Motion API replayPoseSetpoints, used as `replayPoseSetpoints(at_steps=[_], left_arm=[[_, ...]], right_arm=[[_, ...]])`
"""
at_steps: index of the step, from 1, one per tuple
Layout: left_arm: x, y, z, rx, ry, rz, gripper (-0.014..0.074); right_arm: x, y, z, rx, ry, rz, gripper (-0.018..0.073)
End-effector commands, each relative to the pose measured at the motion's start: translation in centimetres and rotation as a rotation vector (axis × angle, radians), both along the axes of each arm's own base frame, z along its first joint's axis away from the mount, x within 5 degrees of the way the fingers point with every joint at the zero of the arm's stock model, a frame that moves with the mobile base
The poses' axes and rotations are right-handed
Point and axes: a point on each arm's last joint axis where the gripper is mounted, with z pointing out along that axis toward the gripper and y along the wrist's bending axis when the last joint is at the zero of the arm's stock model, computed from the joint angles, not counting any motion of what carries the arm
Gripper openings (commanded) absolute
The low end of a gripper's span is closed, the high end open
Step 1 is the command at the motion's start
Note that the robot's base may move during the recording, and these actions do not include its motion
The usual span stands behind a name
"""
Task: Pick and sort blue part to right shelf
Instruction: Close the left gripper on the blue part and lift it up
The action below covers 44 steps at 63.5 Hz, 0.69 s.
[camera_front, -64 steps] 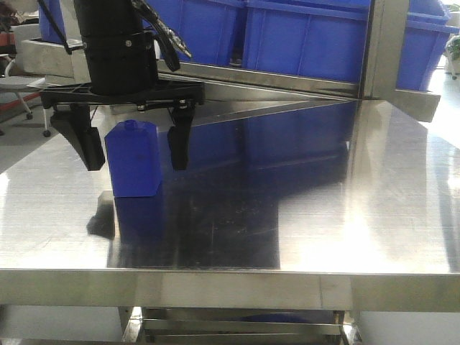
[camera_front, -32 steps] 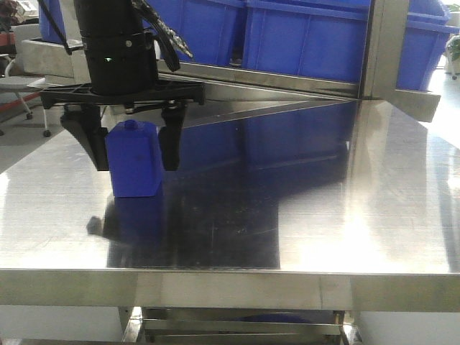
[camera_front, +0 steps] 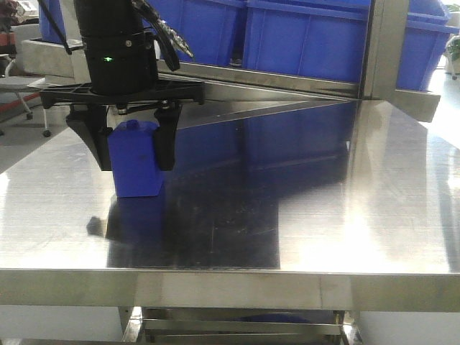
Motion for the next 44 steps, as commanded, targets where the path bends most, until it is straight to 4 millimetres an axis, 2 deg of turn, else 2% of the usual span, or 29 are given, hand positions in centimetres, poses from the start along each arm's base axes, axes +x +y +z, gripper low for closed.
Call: replayPoseSetpoints(at_steps=[1,10,24,35,44], left_arm=[[-1.1,0.7,3.9,-0.030,-0.044,-0.014,0.0344],[-2.1,0.7,6.3,-0.089,-0.096,-0.161,0.0343],[-3.8,1.0,9.9,-0.173,-0.235,-0.519,0.0342],[-4.8,1.5,10.6,-0.196,-0.431,-0.645,0.0342],[-6.0,2.6,9.9,-0.215,-0.575,-0.597,0.0342]], right_arm=[[-0.2,-0.1,1.8,-0.017,-0.123,-0.011,0.0267],[-0.2,-0.1,1.8,-0.017,-0.123,-0.011,0.0267],[-0.2,-0.1,1.8,-0.017,-0.123,-0.011,0.0267],[-0.2,-0.1,1.8,-0.017,-0.123,-0.011,0.0267],[-0.2,-0.1,1.8,-0.017,-0.123,-0.011,0.0267]])
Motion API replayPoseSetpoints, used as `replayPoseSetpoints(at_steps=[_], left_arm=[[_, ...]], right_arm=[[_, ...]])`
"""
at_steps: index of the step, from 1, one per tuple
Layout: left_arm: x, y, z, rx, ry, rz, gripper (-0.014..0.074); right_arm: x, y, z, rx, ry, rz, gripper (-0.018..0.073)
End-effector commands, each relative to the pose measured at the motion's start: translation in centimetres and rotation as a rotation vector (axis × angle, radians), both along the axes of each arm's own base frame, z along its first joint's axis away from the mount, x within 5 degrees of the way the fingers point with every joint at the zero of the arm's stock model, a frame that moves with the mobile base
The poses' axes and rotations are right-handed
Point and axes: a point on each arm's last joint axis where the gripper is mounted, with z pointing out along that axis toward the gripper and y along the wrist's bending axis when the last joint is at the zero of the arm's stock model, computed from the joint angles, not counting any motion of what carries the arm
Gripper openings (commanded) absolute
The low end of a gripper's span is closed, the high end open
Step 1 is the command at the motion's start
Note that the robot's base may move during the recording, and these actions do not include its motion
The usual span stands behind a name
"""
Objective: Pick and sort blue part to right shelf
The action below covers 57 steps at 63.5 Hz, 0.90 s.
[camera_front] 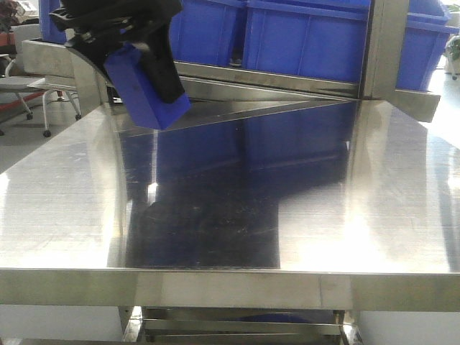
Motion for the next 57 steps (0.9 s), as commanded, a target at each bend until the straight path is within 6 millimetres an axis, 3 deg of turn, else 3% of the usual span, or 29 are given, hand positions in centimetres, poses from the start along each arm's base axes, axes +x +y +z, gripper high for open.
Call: replayPoseSetpoints(at_steps=[1,23,41,57], left_arm=[[-1.1,1.0,2.5,-0.123,-0.193,0.042,0.0342],[-5.4,7.7,2.2,-0.284,-0.502,0.296,0.0283],[-11.5,13.5,1.3,-0.360,-0.661,0.507,0.0216],[-17.4,16.4,0.4,-0.375,-0.777,0.595,0.0223]], right_arm=[[-0.2,-0.1,1.8,-0.016,-0.123,-0.011,0.0267],[-0.2,-0.1,1.8,-0.016,-0.123,-0.011,0.0267],[-0.2,-0.1,1.8,-0.016,-0.123,-0.011,0.0267],[-0.2,-0.1,1.8,-0.016,-0.123,-0.011,0.0267]])
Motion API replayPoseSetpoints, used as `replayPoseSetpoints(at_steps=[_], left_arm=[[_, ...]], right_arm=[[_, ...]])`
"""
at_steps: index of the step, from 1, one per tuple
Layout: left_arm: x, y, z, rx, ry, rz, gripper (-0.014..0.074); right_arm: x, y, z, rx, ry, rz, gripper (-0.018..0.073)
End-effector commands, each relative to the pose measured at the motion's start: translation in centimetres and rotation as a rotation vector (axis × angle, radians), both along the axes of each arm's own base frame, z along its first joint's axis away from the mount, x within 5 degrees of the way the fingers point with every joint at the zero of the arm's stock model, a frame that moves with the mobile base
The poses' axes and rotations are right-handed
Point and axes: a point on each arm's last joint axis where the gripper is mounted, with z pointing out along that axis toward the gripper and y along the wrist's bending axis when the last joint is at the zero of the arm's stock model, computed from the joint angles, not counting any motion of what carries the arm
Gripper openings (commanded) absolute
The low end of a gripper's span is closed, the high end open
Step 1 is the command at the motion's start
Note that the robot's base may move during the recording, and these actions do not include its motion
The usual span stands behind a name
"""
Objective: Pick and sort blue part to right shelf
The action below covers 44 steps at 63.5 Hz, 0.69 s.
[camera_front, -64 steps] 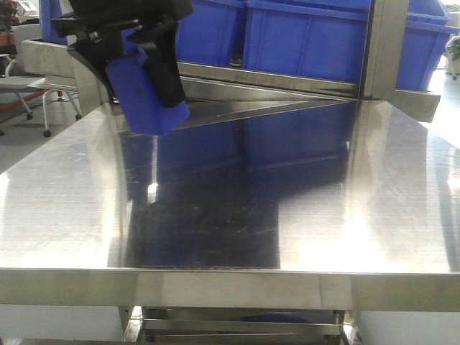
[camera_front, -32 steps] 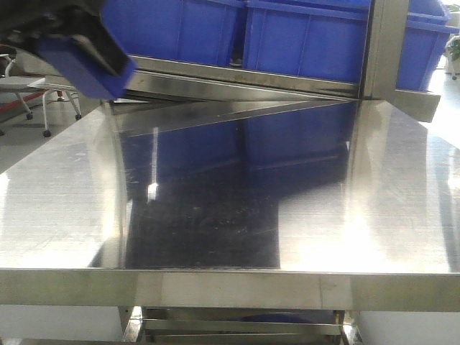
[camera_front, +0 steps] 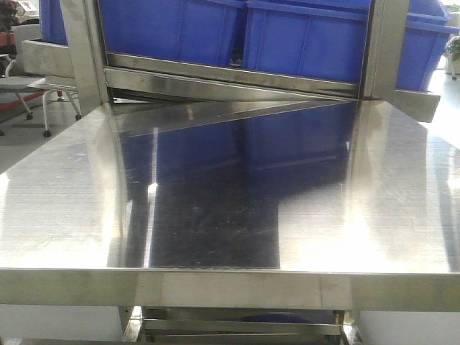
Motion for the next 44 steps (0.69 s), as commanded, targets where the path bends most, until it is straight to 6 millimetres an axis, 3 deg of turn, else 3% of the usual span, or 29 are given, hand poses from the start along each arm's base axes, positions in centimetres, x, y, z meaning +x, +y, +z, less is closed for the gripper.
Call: replayPoseSetpoints(at_steps=[1,22,32,44], left_arm=[[-1.8,1.1,1.8,-0.043,-0.167,0.070,0.0223],[-7.0,2.5,2.0,-0.044,-0.288,0.164,0.0256],[-8.0,2.6,2.2,-0.042,-0.318,0.177,0.0348],[-8.9,2.6,2.4,-0.036,-0.368,0.178,0.0345]], right_arm=[[-0.2,-0.1,1.8,-0.016,-0.123,-0.011,0.0267],[-0.2,-0.1,1.8,-0.016,-0.123,-0.011,0.0267],[-0.2,-0.1,1.8,-0.016,-0.123,-0.011,0.0267],[-0.2,-0.1,1.8,-0.016,-0.123,-0.011,0.0267]])
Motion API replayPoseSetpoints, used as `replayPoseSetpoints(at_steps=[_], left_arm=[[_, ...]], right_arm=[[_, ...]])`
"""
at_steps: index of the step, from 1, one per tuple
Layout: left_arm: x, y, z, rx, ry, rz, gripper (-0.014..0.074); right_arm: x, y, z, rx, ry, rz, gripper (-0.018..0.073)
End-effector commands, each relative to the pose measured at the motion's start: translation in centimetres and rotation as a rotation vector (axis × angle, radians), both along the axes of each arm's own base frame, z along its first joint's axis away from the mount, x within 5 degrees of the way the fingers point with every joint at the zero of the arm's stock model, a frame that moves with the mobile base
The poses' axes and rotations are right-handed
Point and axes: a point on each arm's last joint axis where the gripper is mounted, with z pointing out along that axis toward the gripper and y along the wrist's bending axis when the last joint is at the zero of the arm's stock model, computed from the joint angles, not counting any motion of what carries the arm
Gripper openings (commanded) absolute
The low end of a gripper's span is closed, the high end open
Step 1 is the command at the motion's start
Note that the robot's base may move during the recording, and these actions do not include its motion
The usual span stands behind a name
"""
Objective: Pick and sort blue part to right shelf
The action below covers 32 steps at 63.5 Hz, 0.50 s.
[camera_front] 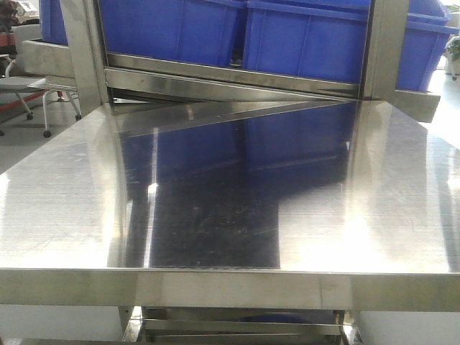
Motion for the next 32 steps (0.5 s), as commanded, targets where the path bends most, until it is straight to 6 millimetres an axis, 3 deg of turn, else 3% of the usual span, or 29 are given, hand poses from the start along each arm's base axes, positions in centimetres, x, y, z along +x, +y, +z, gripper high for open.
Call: replayPoseSetpoints(at_steps=[1,17,32], left_arm=[[-0.5,0.2,1.6,-0.011,-0.117,0.028,0.0345],[-2.6,0.2,0.5,0.013,-0.199,0.032,0.0345],[-3.4,-0.2,0.0,0.013,-0.187,-0.034,0.0344]], right_arm=[[-0.2,-0.1,1.8,-0.016,-0.123,-0.011,0.0267],[-0.2,-0.1,1.8,-0.016,-0.123,-0.011,0.0267],[-0.2,-0.1,1.8,-0.016,-0.123,-0.011,0.0267]])
